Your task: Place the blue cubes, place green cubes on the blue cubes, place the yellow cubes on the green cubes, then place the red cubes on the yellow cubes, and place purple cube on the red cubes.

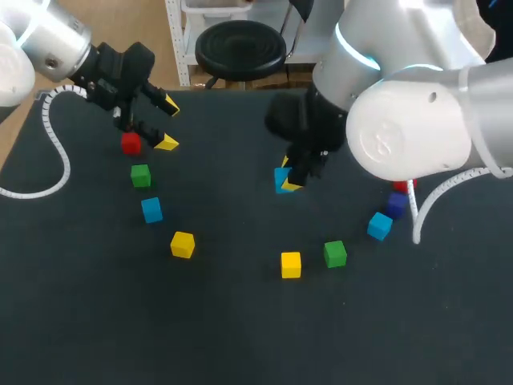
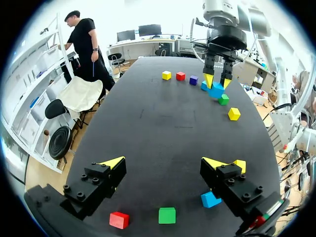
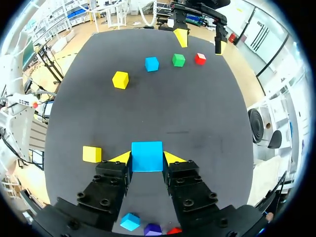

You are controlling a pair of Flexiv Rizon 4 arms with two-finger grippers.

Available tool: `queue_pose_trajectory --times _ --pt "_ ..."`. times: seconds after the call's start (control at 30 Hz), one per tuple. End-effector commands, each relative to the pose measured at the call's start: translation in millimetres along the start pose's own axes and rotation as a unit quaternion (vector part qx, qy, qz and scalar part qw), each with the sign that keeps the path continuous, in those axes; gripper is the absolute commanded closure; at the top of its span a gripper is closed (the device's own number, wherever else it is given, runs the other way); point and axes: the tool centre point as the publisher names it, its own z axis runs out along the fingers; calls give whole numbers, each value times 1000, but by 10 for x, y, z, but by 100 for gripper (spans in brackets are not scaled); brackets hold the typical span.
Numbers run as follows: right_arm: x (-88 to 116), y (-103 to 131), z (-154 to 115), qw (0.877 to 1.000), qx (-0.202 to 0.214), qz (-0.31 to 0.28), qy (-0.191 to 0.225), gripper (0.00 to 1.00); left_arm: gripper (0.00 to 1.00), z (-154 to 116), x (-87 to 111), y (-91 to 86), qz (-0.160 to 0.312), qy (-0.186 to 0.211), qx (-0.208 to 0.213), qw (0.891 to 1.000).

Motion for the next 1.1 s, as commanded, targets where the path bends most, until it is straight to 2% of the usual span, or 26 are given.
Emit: queue_pose_trajectory --times 0.03,0.1,0.2,0.4,0.5,0.77,1.1 --pt "9 9 -4 1000 1 0 -2 100 0 0 1 -12 0 0 -1 1000" --pt "9 9 -4 1000 1 0 -2 100 0 0 1 -12 0 0 -1 1000" --pt "-25 -112 67 1000 1 -9 -5 100 0 0 1 -12 0 0 -1 1000" --pt "79 -270 198 999 8 -10 -38 100 0 0 1 -12 0 0 -1 1000" --pt "136 -270 232 999 1 2 -46 100 0 0 1 -12 0 0 -1 1000" --pt "131 -197 249 1000 -25 14 -13 100 0 0 1 -12 0 0 -1 1000" --pt "257 -167 419 999 -16 21 -33 100 0 0 1 -12 0 0 -1 1000"
